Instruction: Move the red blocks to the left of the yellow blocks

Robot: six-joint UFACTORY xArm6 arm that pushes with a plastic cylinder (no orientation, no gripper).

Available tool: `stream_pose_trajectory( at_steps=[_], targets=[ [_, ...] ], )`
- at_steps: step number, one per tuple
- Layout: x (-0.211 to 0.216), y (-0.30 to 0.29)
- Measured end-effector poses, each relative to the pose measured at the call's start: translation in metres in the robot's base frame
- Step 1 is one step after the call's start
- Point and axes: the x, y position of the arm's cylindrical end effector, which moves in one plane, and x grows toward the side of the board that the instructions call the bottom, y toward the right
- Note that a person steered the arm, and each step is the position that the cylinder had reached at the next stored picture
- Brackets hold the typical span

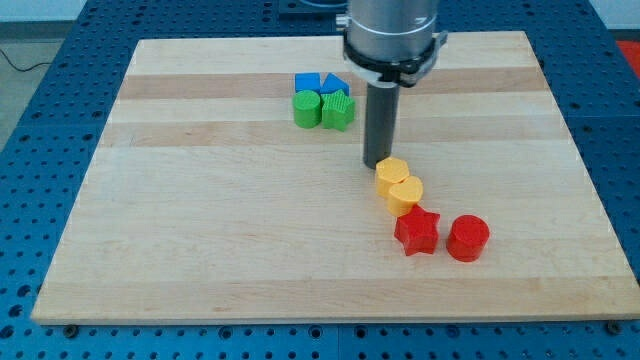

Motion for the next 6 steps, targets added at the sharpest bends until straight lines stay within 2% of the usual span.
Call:
stream_pose_trajectory(
  at_steps=[2, 3, 4, 6],
  targets=[
    [-0.016, 0.117],
    [0.006, 0.162],
    [0.052, 0.190],
    [0.122, 0.142]
  ],
)
